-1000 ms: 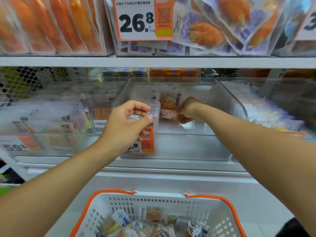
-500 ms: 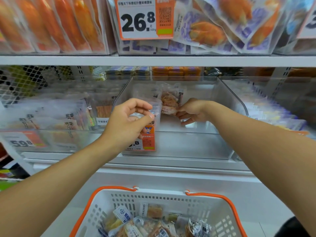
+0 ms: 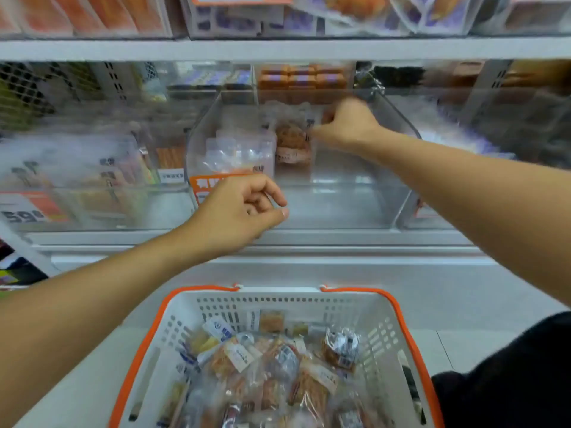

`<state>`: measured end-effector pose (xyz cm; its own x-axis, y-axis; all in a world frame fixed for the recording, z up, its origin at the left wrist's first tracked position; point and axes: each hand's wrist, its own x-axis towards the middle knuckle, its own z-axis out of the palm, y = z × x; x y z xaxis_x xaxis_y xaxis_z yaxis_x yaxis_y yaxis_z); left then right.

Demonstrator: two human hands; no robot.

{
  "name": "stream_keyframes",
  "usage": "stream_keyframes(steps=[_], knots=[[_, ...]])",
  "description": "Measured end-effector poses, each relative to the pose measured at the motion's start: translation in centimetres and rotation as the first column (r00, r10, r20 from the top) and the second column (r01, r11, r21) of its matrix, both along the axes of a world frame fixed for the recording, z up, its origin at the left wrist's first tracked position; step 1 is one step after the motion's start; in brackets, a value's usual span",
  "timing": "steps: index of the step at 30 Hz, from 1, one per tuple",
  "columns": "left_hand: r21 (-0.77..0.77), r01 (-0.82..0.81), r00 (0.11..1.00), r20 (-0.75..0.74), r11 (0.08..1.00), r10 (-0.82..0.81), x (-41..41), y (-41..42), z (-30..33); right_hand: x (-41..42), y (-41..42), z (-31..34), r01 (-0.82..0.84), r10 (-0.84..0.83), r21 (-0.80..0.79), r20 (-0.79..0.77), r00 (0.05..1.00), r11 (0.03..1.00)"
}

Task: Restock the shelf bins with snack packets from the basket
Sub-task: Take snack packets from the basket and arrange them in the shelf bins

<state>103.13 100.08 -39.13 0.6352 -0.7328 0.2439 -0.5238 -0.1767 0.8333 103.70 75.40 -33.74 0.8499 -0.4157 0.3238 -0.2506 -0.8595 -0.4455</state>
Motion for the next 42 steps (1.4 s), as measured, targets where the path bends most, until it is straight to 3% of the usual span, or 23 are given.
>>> stream_keyframes(steps=[2, 4, 6, 7, 8, 9, 10, 11, 14, 19, 22, 24, 26, 28, 30, 31, 32, 34, 38, 42], knots=[[0.273, 0.153, 0.988, -0.034, 0.95, -0.149, -0.5, 0.7, -1.6, -4.1, 3.7, 0.5, -0.235, 0.264, -0.144, 0.239, 0.935, 0.961], [0.575, 0.325, 0.936, -0.081, 0.751, -0.342, -1.2, 1.7, -3.8, -8.6, 6.9, -2.7, -0.504, 0.537, -0.194, 0.202, 0.819, 0.842], [0.75, 0.427, 0.855, -0.153, 0.505, -0.495, -2.4, 2.8, -6.4, -13.0, 8.9, -9.1, -0.699, 0.687, 0.0, -0.184, 0.703, 0.715], [0.795, 0.444, 0.823, -0.178, 0.414, -0.54, -3.2, 3.1, -7.5, -14.8, 9.3, -12.5, -0.706, 0.68, 0.144, -0.456, 0.574, 0.693], [0.831, 0.444, 0.8, -0.2, 0.336, -0.565, -3.9, 3.4, -8.4, -16.4, 9.5, -15.5, -0.655, 0.596, 0.26, -0.719, 0.359, 0.709], [0.862, 0.437, 0.784, -0.224, 0.258, -0.58, -4.7, 3.6, -9.0, -17.9, 9.6, -18.4, -0.569, 0.468, 0.322, -0.875, 0.125, 0.756], [0.883, 0.429, 0.768, -0.247, 0.189, -0.59, -5.5, 3.5, -9.4, -19.3, 9.5, -21.0, -0.484, 0.367, 0.342, -0.929, -0.047, 0.805], [0.895, 0.426, 0.754, -0.269, 0.135, -0.599, -6.2, 3.5, -9.8, -20.7, 9.4, -23.0, -0.438, 0.33, 0.353, -0.935, -0.132, 0.827], [0.891, 0.444, 0.728, -0.299, 0.092, -0.617, -7.4, 2.7, -10.0, -23.8, 9.1, -26.7, -0.453, 0.428, 0.395, -0.903, -0.033, 0.799], [0.877, 0.458, 0.715, -0.267, 0.144, -0.646, -8.1, 1.4, -9.7, -27.1, 8.6, -30.7, -0.563, 0.341, 0.229, -0.935, 0.101, 0.794], [0.878, 0.454, 0.73, -0.266, 0.155, -0.63, -7.7, 1.4, -9.0, -25.9, 9.2, -29.0, -0.611, 0.389, 0.267, -0.918, 0.073, 0.745], [0.882, 0.434, 0.761, -0.249, 0.184, -0.599, -7.2, 1.6, -8.4, -22.9, 9.0, -26.4, -0.508, 0.509, 0.394, -0.854, 0.106, 0.766], [0.888, 0.385, 0.819, -0.203, 0.251, -0.536, -6.2, 2.0, -7.9, -19.7, 8.0, -23.0, -0.22, 0.609, 0.569, -0.755, 0.243, 0.793], [0.845, 0.366, 0.89, -0.196, 0.389, -0.411, -5.0, 2.5, -7.4, -16.9, 6.9, -18.8, 0.052, 0.693, 0.768, -0.602, 0.397, 0.638], [0.689, 0.391, 0.919, -0.319, 0.61, -0.229, -3.9, 2.7, -6.6, -14.9, 6.0, -14.3, 0.124, 0.709, 0.895, -0.418, 0.568, 0.429], [0.55, 0.404, 0.889, -0.424, 0.731, -0.172, -3.3, 2.6, -6.2, -14.2, 5.8, -12.3, 0.108, 0.688, 0.929, -0.337, 0.642, 0.354], [0.399, 0.392, 0.846, -0.511, 0.829, -0.154, -3.0, 2.4, -5.5, -13.5, 5.5, -10.5, 0.083, 0.651, 0.948, -0.272, 0.708, 0.306], [0.156, 0.301, 0.79, -0.593, 0.941, -0.155, -2.4, 2.1, -3.9, -12.3, 5.2, -7.7, 0.008, 0.581, 0.962, -0.171, 0.796, 0.272], [-0.051, 0.095, 0.816, -0.568, 0.994, -0.107, -1.3, 1.7, -2.2, -10.5, 4.9, -4.3, -0.089, 0.529, 0.98, -0.018, 0.848, 0.177], [-0.266, -0.097, 0.773, -0.627, 0.959, -0.095, -1.4, 1.0, 0.0, -9.9, 5.2, -3.0, -0.151, 0.72, 0.961, -0.066, 0.69, 0.233]])
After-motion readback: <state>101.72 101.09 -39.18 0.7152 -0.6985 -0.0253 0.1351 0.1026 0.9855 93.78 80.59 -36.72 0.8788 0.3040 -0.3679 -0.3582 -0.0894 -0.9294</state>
